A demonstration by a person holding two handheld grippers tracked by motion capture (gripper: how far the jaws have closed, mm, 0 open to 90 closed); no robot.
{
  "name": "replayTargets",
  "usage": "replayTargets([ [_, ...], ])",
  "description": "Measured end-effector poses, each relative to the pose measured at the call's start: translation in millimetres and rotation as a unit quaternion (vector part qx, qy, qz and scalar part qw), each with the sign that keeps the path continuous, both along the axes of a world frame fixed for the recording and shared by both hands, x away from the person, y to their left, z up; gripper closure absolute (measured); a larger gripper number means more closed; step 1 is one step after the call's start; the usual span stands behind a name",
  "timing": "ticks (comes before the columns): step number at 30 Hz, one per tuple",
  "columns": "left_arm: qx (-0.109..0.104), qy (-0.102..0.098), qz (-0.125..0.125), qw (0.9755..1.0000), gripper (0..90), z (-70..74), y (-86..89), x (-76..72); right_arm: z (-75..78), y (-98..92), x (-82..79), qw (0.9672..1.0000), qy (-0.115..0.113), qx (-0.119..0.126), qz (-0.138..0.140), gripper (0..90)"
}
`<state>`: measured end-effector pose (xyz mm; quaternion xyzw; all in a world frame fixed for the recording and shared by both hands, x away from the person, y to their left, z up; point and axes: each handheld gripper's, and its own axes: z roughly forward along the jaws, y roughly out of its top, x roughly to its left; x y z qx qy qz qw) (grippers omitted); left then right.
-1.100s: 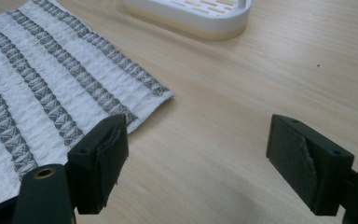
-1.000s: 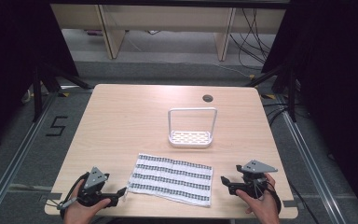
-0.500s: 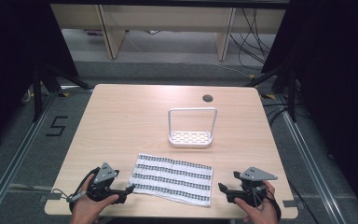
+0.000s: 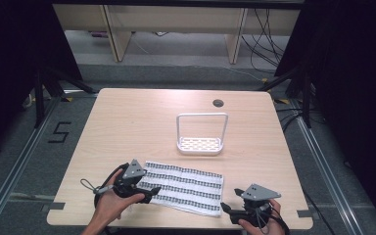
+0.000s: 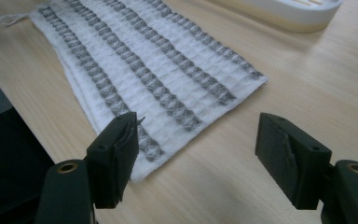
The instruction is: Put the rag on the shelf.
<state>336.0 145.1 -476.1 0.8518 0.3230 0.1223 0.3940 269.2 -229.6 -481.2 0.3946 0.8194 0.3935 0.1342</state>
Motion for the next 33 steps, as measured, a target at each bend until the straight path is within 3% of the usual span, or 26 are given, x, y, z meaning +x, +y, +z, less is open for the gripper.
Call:
replayTargets([
  [2,0.006,-0.001,-0.005,1.0,20.9,0.6,-3.4,2.8,-1.2,0.4,1.2,0.9999,-0.011,-0.007,0.009,31.6],
  [6,0.002,0.003,-0.03,0.9996,21.4,4.0,-24.8,14.4,-2.7,8.5,-3.0,0.9996,-0.003,-0.014,0.023,34.8],
  [10,0.007,0.008,-0.051,0.9986,21.8,6.3,-42.9,25.5,-4.6,14.0,-6.0,0.9992,-0.009,-0.023,0.032,37.4],
  [13,0.004,0.007,-0.056,0.9984,24.0,7.9,-52.6,30.4,-6.7,18.5,-9.0,0.9989,0.002,-0.029,0.036,39.1],
  [15,0.004,0.014,-0.08,0.9967,24.1,10.0,-68.3,37.7,-8.0,20.2,-10.2,0.9986,0.001,-0.035,0.04,40.2],
  [18,-0.003,0.023,-0.091,0.9955,25.4,10.0,-78.5,42.3,-9.0,21.4,-11.6,0.9984,0.0,-0.039,0.041,41.9],
  [23,0.021,0.034,-0.129,0.9908,27.9,9.7,-110.5,51.4,-10.8,25.3,-16.5,0.9986,0.011,-0.037,0.037,45.0],
  [24,0.029,0.035,-0.14,0.9891,28.0,10.6,-115.3,53.4,-11.4,25.0,-15.5,0.9983,0.001,-0.041,0.042,46.1],
  [28,0.028,0.047,-0.152,0.9869,27.8,11.5,-130.2,58.6,-11.3,26.4,-16.6,0.9981,0.0,-0.044,0.043,47.5],
  [29,0.031,0.046,-0.158,0.9858,28.2,11.9,-135.9,61.4,-12.6,28.4,-18.6,0.9983,0.012,-0.042,0.038,48.7],
  [33,0.04,0.053,-0.175,0.9823,30.4,9.7,-155.3,67.6,-13.9,28.7,-17.7,0.9981,0.014,-0.044,0.04,51.0],
])
